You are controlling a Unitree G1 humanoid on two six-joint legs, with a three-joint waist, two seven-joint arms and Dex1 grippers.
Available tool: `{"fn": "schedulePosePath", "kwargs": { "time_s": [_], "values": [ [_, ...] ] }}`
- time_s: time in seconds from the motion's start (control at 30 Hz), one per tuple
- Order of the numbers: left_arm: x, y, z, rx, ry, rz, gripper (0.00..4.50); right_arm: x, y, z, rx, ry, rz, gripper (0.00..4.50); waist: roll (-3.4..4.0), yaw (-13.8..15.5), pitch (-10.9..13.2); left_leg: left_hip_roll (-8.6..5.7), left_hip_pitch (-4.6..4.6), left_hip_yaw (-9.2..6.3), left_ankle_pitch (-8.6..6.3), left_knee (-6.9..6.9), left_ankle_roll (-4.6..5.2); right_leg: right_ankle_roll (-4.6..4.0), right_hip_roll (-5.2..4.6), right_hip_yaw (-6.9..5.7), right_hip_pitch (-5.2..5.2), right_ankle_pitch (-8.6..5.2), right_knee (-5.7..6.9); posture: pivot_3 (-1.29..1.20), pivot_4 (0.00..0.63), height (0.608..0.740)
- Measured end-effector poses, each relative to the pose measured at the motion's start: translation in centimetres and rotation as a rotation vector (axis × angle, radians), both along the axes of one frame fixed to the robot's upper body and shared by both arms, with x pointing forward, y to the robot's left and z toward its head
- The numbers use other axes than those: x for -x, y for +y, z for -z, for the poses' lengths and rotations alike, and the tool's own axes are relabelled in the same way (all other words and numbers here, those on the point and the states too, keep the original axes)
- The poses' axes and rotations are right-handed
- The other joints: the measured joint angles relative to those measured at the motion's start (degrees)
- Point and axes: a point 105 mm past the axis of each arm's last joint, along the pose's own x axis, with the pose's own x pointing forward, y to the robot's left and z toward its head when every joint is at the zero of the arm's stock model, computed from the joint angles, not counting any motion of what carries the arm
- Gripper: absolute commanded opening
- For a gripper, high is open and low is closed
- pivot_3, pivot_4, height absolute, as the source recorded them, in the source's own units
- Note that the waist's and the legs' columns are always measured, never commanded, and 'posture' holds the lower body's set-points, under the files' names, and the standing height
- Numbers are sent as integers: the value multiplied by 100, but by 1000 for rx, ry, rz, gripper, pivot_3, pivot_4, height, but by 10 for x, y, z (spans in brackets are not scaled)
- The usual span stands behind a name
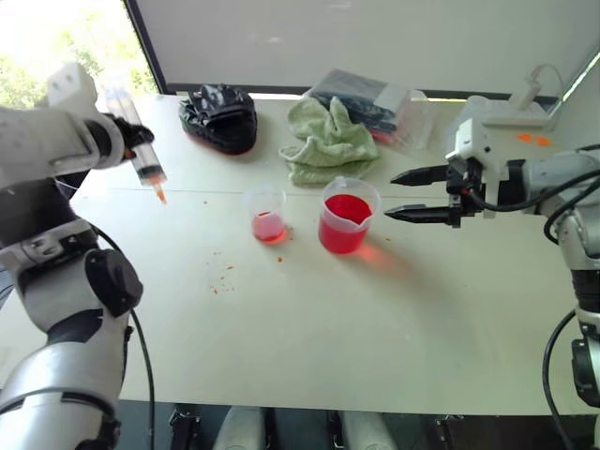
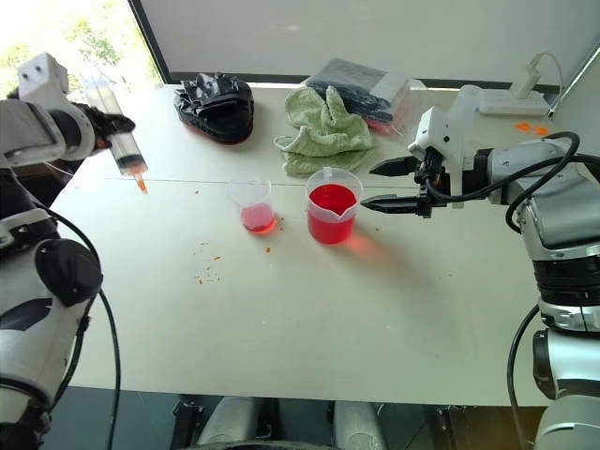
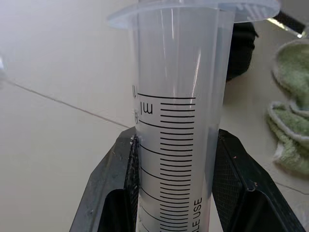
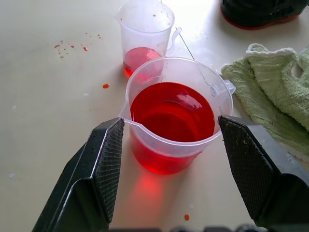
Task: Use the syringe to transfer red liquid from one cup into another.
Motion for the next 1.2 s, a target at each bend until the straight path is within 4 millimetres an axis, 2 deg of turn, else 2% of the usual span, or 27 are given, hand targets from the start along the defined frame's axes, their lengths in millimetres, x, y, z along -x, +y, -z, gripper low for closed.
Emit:
{"fn": "schedulePosePath", "kwargs": {
  "time_s": [0.17,0.3,0.43,0.57,0.67,0.77,0.83,0.97,1.2],
  "values": [
    [-24,-44,-48,-138,-236,203,1418,-2,-1,-2,-9,-19,23,3247,0,70,0,-4,-7,-3,-1,4,1,0,-1,-4,1,0,-1,0,150,711],
    [-34,-106,-71,-163,-426,478,1418,-5,-9,-8,-44,-61,82,3247,-1,82,0,-3,-12,-1,-1,3,2,0,0,-4,0,0,-1,0,150,711],
    [-33,-167,-71,-153,-538,740,1418,-3,-10,-18,-102,-109,123,3247,0,67,0,-1,-12,0,-2,1,4,0,2,-4,-3,0,-1,0,150,711],
    [-25,-208,-63,-76,-595,938,1418,-2,-18,-26,-189,-136,201,3247,0,-2,0,3,-13,1,-2,-2,5,0,6,-2,-5,0,2,0,150,711],
    [-6,-239,-62,46,-638,1133,1418,1,-24,-33,-263,-144,265,3247,0,-40,0,5,-13,2,-1,-3,5,0,8,-1,-5,0,2,0,150,711],
    [6,-255,-62,132,-660,1243,1418,6,-26,-35,-300,-144,295,3247,0,-53,0,9,-12,2,-1,-3,5,0,13,1,-5,0,2,0,150,711],
    [7,-260,-58,177,-657,1270,1418,9,-27,-34,-321,-145,316,3247,1,-50,-1,9,-10,2,-1,-3,6,0,14,2,-4,0,2,0,150,711],
    [6,-270,-39,232,-651,1329,1418,15,-26,-36,-371,-148,348,3247,1,-33,-1,8,-13,3,-2,-1,7,0,13,2,-4,0,2,0,150,711],
    [5,-267,2,206,-660,1376,1418,16,-31,-43,-478,-132,423,3247,1,-36,-1,10,-12,3,-2,-2,7,0,14,3,-4,0,2,0,150,711]
  ]
}}
